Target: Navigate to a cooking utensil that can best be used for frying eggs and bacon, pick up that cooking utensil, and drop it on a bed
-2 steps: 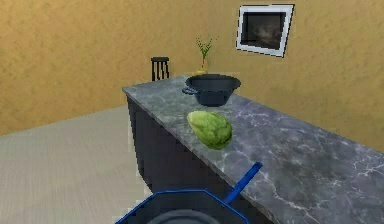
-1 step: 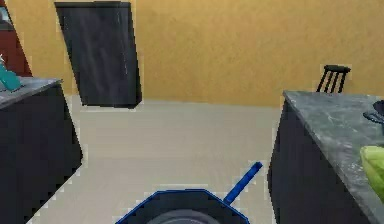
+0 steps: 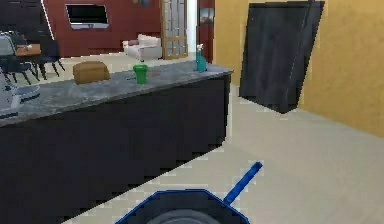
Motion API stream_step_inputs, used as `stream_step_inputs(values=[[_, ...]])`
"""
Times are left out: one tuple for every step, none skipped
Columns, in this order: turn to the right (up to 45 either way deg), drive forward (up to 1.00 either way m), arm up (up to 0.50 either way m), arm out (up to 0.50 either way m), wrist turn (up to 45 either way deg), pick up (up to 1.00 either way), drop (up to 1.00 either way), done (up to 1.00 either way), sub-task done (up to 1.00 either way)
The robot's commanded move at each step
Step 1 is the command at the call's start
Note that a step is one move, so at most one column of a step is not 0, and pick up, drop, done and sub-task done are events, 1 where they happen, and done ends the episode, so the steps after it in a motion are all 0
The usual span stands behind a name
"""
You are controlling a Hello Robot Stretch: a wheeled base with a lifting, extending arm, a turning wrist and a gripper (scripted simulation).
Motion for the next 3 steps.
stream_step_inputs(values=[[-33.0, 0.00, 0.00, 0.00, 0.0, 0.00, 0.00, 0.00, 0.00], [0.0, 0.20, 0.00, 0.00, 0.0, 0.00, 0.00, 0.00, 0.00], [45.0, 0.00, 0.00, 0.00, 0.0, 0.00, 0.00, 0.00, 0.00]])
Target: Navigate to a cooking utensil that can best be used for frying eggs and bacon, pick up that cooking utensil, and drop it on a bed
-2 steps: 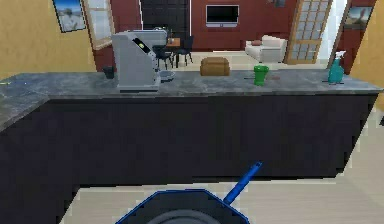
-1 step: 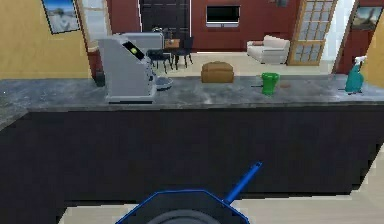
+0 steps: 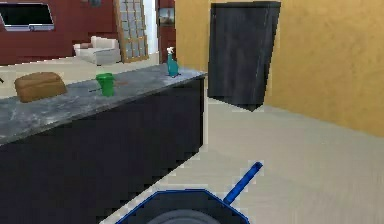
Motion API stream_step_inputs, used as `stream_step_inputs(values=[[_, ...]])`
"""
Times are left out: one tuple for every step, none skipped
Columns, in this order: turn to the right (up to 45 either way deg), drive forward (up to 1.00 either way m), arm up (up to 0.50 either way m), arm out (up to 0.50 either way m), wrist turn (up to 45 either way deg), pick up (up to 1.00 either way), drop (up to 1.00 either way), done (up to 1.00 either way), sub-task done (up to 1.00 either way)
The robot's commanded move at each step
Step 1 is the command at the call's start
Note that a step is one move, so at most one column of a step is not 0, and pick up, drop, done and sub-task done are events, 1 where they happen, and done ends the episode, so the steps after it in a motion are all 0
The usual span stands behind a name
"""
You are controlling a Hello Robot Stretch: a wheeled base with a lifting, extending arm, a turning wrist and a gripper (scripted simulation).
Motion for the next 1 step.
stream_step_inputs(values=[[21.0, 0.00, 0.00, 0.00, 0.0, 0.00, 0.00, 0.00, 0.00]])
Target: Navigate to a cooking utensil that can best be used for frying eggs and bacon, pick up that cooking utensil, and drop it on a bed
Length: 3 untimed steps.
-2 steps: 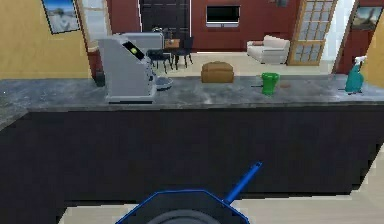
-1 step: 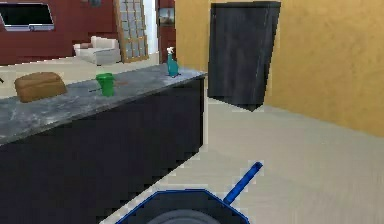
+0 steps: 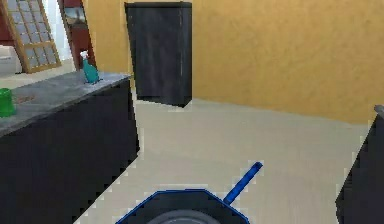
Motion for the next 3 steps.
stream_step_inputs(values=[[0.0, 1.00, 0.00, 0.00, 0.0, 0.00, 0.00, 0.00, 0.00], [0.0, 0.90, 0.00, 0.00, 0.0, 0.00, 0.00, 0.00, 0.00], [-18.0, 0.00, 0.00, 0.00, 0.0, 0.00, 0.00, 0.00, 0.00]])
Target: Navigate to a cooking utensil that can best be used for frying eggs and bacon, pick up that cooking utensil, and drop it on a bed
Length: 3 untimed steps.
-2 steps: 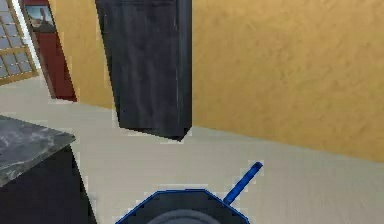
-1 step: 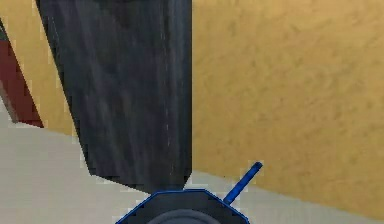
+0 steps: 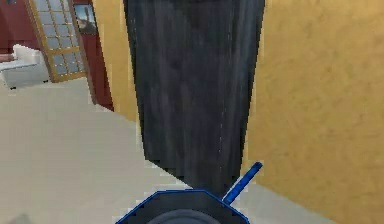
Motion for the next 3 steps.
stream_step_inputs(values=[[-3.0, 0.00, 0.00, 0.00, 0.0, 0.00, 0.00, 0.00, 0.00], [0.0, 0.45, 0.00, 0.00, 0.0, 0.00, 0.00, 0.00, 0.00], [-42.0, 0.00, 0.00, 0.00, 0.0, 0.00, 0.00, 0.00, 0.00]])
